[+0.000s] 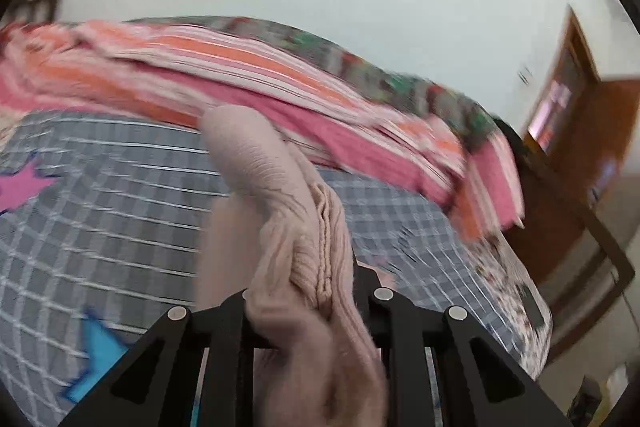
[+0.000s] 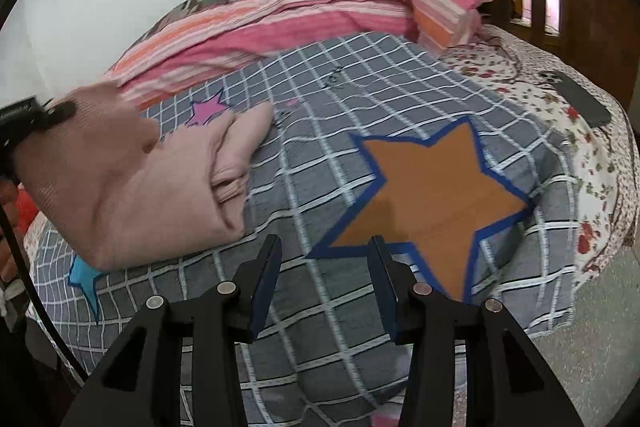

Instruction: Fold small clothes

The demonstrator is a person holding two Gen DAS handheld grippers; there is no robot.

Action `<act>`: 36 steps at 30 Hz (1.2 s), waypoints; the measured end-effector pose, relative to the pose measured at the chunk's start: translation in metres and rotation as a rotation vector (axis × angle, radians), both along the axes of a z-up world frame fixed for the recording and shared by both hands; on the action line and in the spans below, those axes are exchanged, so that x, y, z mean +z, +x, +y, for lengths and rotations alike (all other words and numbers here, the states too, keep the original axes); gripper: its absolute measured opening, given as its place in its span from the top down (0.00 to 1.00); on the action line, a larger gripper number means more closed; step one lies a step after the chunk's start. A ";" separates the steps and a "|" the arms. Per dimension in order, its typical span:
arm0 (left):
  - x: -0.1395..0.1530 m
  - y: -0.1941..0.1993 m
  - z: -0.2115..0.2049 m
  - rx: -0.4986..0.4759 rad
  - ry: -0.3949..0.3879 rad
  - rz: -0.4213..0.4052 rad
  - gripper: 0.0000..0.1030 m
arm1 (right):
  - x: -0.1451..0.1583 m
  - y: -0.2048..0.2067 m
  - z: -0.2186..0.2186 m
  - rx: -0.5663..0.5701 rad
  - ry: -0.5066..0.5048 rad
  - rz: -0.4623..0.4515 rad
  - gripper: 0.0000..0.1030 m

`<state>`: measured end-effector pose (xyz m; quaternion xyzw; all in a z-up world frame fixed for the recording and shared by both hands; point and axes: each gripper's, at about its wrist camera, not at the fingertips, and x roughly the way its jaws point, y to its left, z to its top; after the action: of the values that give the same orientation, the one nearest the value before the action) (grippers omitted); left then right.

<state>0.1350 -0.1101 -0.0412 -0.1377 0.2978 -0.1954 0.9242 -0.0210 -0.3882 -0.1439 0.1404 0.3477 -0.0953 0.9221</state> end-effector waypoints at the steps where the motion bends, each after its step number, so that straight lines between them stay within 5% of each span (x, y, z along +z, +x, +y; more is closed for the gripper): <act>1: -0.006 -0.001 -0.020 -0.036 0.010 0.004 0.81 | 0.001 -0.002 -0.005 -0.011 -0.001 -0.001 0.58; 8: -0.074 -0.003 -0.102 -0.161 0.088 0.154 0.78 | 0.001 -0.014 -0.031 -0.064 -0.013 0.037 0.58; 9: -0.074 -0.005 -0.105 -0.183 0.095 0.147 0.74 | 0.001 -0.014 -0.033 -0.064 -0.014 0.039 0.58; 11: -0.065 -0.004 -0.105 -0.263 0.065 0.154 0.46 | 0.006 -0.012 -0.036 -0.052 -0.022 0.038 0.58; 16: -0.029 -0.003 -0.082 -0.385 -0.027 0.132 0.40 | 0.027 0.006 -0.032 0.025 0.003 0.001 0.57; 21: -0.013 -0.001 -0.036 -0.226 0.011 0.060 0.33 | 0.055 0.033 -0.019 0.146 0.088 -0.083 0.50; 27: -0.041 0.016 0.019 -0.060 -0.003 0.156 0.33 | 0.061 0.075 0.010 0.302 0.264 -0.136 0.48; 30: -0.059 0.020 0.034 -0.020 -0.035 0.216 0.33 | 0.045 0.104 0.028 0.316 0.267 -0.094 0.49; 33: -0.070 0.020 0.041 0.002 -0.057 0.239 0.33 | 0.019 0.136 0.039 0.305 0.238 0.018 0.86; 36: -0.070 0.017 0.042 -0.001 -0.066 0.232 0.33 | 0.021 0.133 0.045 0.360 0.128 -0.056 0.87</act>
<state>0.1518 -0.0681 -0.1115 -0.1894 0.3961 -0.1882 0.8785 0.1116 -0.3435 -0.1229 0.1371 0.3468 0.0975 0.9227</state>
